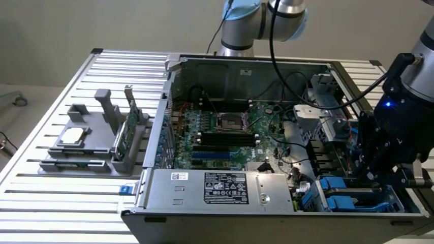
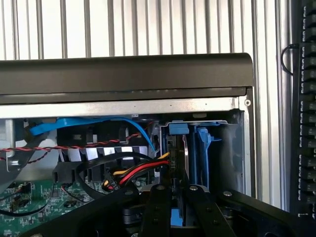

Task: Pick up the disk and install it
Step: 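Insert the disk into the insertion slot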

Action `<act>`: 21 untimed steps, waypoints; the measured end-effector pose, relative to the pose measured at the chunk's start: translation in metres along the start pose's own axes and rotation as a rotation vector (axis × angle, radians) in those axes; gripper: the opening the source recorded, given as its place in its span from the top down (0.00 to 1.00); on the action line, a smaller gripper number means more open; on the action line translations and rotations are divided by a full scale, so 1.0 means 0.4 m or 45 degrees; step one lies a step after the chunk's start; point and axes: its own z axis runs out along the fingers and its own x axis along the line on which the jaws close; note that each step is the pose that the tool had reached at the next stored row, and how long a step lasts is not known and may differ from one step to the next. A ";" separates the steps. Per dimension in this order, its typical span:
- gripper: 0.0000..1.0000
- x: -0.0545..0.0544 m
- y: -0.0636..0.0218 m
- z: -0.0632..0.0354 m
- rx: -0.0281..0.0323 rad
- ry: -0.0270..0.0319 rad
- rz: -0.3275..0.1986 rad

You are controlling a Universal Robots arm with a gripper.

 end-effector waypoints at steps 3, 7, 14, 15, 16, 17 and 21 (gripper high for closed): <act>0.84 0.001 0.000 0.001 -0.0003 -0.0033 0.000; 0.84 0.004 0.000 0.002 -0.0006 -0.0060 0.000; 0.84 0.010 -0.001 0.004 -0.0008 -0.0089 -0.001; 0.84 0.011 -0.001 0.004 -0.0008 -0.0093 -0.001; 0.84 0.011 -0.001 0.004 -0.0008 -0.0097 -0.001; 0.84 0.011 -0.001 0.004 -0.0009 -0.0102 0.000; 0.84 0.011 -0.001 0.004 -0.0009 -0.0116 0.001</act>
